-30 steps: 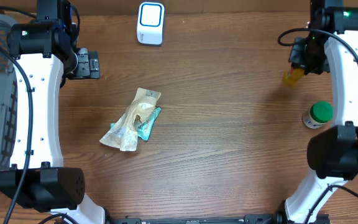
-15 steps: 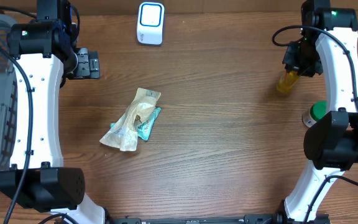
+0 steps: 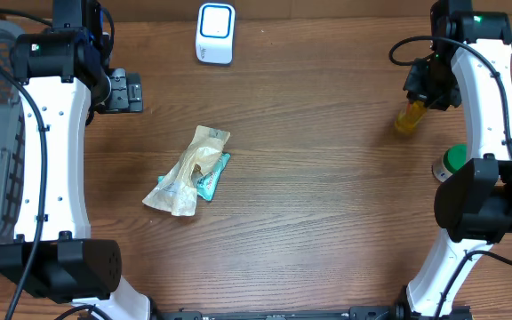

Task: Scan the item barcode
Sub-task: 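Move the bottle to the right edge beside the jar and release, then swing the right gripper over the tan bag and grasp it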

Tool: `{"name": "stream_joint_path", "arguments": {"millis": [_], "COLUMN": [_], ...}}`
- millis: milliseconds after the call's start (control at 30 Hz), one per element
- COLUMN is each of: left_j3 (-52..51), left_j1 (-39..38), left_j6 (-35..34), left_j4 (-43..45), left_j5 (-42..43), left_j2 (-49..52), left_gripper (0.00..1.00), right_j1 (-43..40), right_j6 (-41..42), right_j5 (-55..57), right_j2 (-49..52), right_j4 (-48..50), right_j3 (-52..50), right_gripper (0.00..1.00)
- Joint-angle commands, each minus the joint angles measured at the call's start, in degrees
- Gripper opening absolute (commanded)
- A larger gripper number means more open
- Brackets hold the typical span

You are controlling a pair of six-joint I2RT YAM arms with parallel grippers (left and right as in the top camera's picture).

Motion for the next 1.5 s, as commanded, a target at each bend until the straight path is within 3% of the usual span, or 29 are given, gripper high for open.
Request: {"name": "stream_joint_path", "arguments": {"millis": [0,500,633,667,833,1100,1300,1467], "left_j3": [0.7,0.7,0.7,0.7,0.7,0.7,0.7,0.7], "left_j1": [-0.1,-0.1,-0.1,-0.1,-0.1,-0.1,-0.1,-0.1], "left_j6": [0.4,0.4,0.4,0.4,0.4,0.4,0.4,0.4], "left_j4": [0.0,0.0,0.0,0.0,0.0,0.0,0.0,0.0], "left_j5": [-0.6,-0.6,-0.6,-0.6,-0.6,-0.6,-0.6,-0.6], "left_j2": [0.0,0.0,0.0,0.0,0.0,0.0,0.0,0.0], "left_gripper": [1.00,1.00,1.00,1.00,1.00,1.00,1.00,0.99], "right_j1": [0.1,0.1,0.1,0.1,0.1,0.1,0.5,1.8], "right_j6": [0.7,-0.5,-0.7,-0.6,-0.7,-0.6,0.1,0.0], "right_j5": [0.2,3.4,5.2,5.3,5.4,6.6,6.1,-1.0], "right_j2": [-0.4,-0.4,-0.4,-0.4,-0.4,-0.5,-2.0,-3.6], "right_j4": [1.0,6.5,9.7,10.0,10.0,6.8,-2.4,-9.2], "right_j3": [-0.5,-9.3,-12.0,-12.5,-12.5,-9.7,7.1,20.0], "right_gripper": [0.24,0.25,0.32,0.40,1.00,1.00,1.00,1.00]}}
